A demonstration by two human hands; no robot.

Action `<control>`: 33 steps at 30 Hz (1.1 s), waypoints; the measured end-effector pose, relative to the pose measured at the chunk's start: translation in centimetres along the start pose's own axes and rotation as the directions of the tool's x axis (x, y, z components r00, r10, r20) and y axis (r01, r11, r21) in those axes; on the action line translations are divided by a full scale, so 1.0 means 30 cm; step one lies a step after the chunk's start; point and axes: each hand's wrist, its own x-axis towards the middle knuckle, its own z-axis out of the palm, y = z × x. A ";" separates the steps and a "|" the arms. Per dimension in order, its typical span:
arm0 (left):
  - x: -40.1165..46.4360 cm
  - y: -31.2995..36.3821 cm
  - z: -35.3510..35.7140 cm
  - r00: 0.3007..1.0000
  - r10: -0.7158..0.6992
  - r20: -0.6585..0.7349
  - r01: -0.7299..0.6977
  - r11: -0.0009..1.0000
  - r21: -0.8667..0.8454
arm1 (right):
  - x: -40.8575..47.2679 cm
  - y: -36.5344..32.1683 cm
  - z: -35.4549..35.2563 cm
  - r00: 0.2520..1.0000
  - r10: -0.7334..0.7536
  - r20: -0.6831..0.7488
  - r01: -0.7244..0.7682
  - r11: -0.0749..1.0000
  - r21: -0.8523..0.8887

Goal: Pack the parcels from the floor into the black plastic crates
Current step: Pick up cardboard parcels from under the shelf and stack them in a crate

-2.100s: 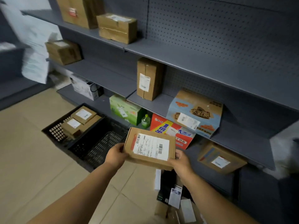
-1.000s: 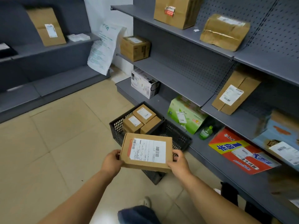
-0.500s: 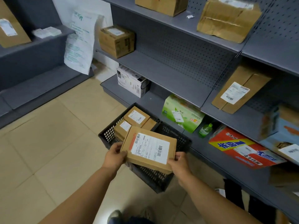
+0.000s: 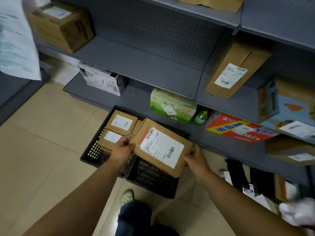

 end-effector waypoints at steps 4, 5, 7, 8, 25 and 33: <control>0.161 0.056 0.008 0.999 0.018 0.050 -0.023 0.994 0.107 | 0.112 -0.035 0.045 0.997 -0.019 -0.073 0.021 1.000 0.016; 0.202 0.067 0.008 0.997 0.018 0.074 -0.028 0.990 0.141 | 0.140 -0.034 0.056 0.997 -0.012 -0.079 0.013 1.000 0.010; 0.299 0.076 0.003 0.992 0.017 0.122 -0.043 0.977 0.209 | 0.191 -0.018 0.078 0.998 0.038 -0.057 -0.038 0.999 0.008; 0.351 0.076 0.001 0.989 0.013 0.144 -0.049 0.968 0.248 | 0.216 -0.002 0.088 0.996 0.078 -0.032 -0.077 0.997 0.012; 1.074 -0.458 0.184 0.973 0.092 0.211 -0.214 0.700 0.681 | 0.718 0.654 0.264 0.893 0.448 0.027 -0.441 0.863 0.248; 1.401 -0.783 0.183 0.874 0.128 0.468 -0.464 -0.061 0.884 | 1.137 0.919 0.334 0.951 0.191 -0.241 -0.236 0.956 -0.172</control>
